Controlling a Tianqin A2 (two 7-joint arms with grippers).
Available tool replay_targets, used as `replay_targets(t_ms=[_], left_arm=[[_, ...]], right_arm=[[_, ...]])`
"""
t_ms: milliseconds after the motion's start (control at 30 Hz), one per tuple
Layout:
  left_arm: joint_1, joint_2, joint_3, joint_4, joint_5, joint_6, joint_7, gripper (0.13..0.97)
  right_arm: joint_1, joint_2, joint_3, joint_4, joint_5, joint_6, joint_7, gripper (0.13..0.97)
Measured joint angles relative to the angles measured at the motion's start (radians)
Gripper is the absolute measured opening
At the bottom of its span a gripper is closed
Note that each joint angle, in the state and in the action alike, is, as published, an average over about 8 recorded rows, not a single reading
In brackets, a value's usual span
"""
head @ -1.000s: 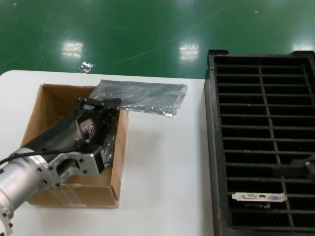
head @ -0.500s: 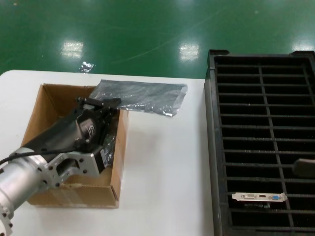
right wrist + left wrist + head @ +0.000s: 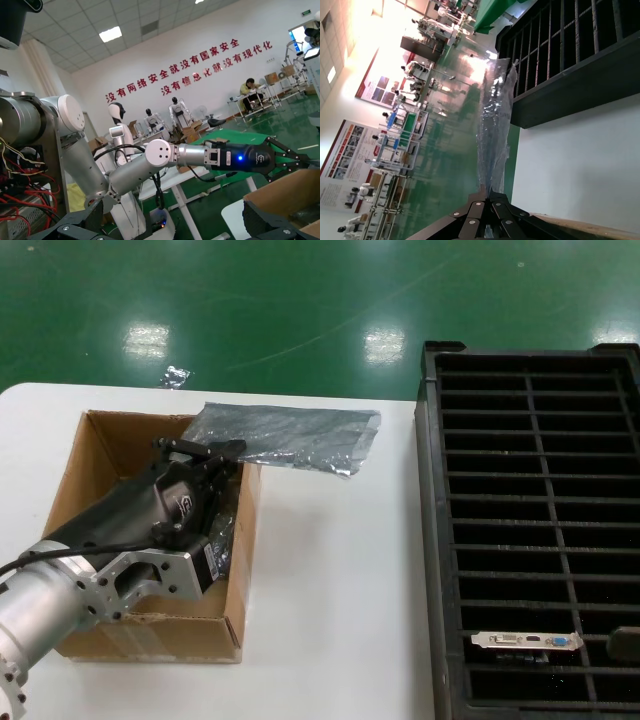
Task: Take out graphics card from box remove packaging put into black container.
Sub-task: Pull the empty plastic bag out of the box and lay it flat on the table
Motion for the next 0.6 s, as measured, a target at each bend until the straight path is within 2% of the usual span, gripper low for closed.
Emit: replay_targets(t_ms=[433, 600], left_arm=[[0.000, 0.000, 0.000, 0.000, 0.000, 0.000, 0.000, 0.139], [0.000, 0.000, 0.000, 0.000, 0.000, 0.000, 0.000, 0.139]], right_arm=[[0.000, -0.001, 0.001, 0.000, 0.001, 0.000, 0.003, 0.966], [0.018, -0.027, 0.008, 0.002, 0.007, 0.001, 0.082, 0.966]])
